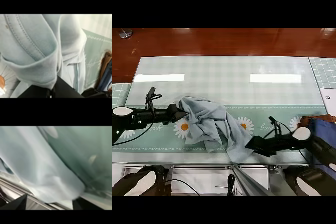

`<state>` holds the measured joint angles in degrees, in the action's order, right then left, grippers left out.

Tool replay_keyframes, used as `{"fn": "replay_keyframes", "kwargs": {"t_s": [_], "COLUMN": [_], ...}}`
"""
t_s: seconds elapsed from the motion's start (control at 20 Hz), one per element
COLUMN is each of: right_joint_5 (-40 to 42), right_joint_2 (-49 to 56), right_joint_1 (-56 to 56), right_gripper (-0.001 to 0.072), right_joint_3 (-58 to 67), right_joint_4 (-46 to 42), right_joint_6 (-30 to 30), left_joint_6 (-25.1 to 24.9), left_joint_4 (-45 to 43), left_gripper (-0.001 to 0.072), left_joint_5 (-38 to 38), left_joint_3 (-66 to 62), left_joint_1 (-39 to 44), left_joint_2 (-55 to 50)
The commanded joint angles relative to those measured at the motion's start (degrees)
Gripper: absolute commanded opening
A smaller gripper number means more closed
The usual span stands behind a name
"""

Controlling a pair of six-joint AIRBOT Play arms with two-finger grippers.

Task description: Fold the shirts.

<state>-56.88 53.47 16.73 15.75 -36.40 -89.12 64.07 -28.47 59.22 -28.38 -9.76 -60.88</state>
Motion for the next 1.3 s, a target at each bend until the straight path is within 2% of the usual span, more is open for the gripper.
{"fn": "replay_keyframes", "kwargs": {"t_s": [0.0, 0.1, 0.15, 0.3, 0.45, 0.55, 0.65, 0.75, 0.85, 1.0, 1.25], "right_joint_5": [7.23, 8.57, 9.14, 9.55, 5.16, 0.76, -2.10, -5.40, -11.82, -18.60, -23.06], "right_joint_2": [6.49, 10.19, 11.58, 13.86, 12.66, 10.95, 9.29, 8.92, 8.52, 4.00, -10.29], "right_joint_1": [6.14, 8.66, 9.99, 11.69, 8.24, 2.43, -3.98, -8.92, -12.17, -13.05, -13.05], "right_gripper": [0.0632, 0.0614, 0.0578, 0.0022, 0.0025, 0.0025, 0.0025, 0.0025, 0.0025, 0.0025, 0.0025], "right_joint_3": [4.13, 6.62, 7.56, 11.67, 19.89, 29.07, 40.59, 53.81, 67.80, 83.36, 88.80], "right_joint_4": [4.39, 4.46, 4.52, 4.59, 1.68, -3.69, -8.90, -10.82, -12.20, -20.28, -27.17], "right_joint_6": [1.75, 1.77, 1.79, 5.35, 7.28, 5.42, 2.62, 1.66, 1.68, 0.61, 0.07], "left_joint_6": [0.02, 0.02, 0.02, 0.02, -0.66, -0.61, -0.15, 3.52, 3.69, 3.72, 3.74], "left_joint_4": [0.02, 0.02, 0.02, 0.35, 4.02, 9.53, 13.14, 15.19, 15.21, 15.19, 14.19], "left_gripper": [0.0023, 0.0023, 0.0023, 0.0023, 0.0023, 0.0023, 0.0023, 0.0023, 0.0023, 0.0023, 0.0023], "left_joint_5": [0.42, 0.59, 0.83, 1.53, 4.22, 6.10, 5.14, 2.86, 4.02, 5.84, 6.01], "left_joint_3": [-0.07, -0.07, -0.07, -0.17, -5.11, -12.37, -21.40, -31.47, -42.47, -55.76, -64.11], "left_joint_1": [0.02, 0.04, 0.02, 0.02, -0.79, -2.89, -4.59, -4.92, -5.49, -9.35, -21.51], "left_joint_2": [-0.02, -0.02, -0.02, 0.00, 0.92, 2.23, 3.17, 3.06, 3.74, 6.91, 18.10]}}
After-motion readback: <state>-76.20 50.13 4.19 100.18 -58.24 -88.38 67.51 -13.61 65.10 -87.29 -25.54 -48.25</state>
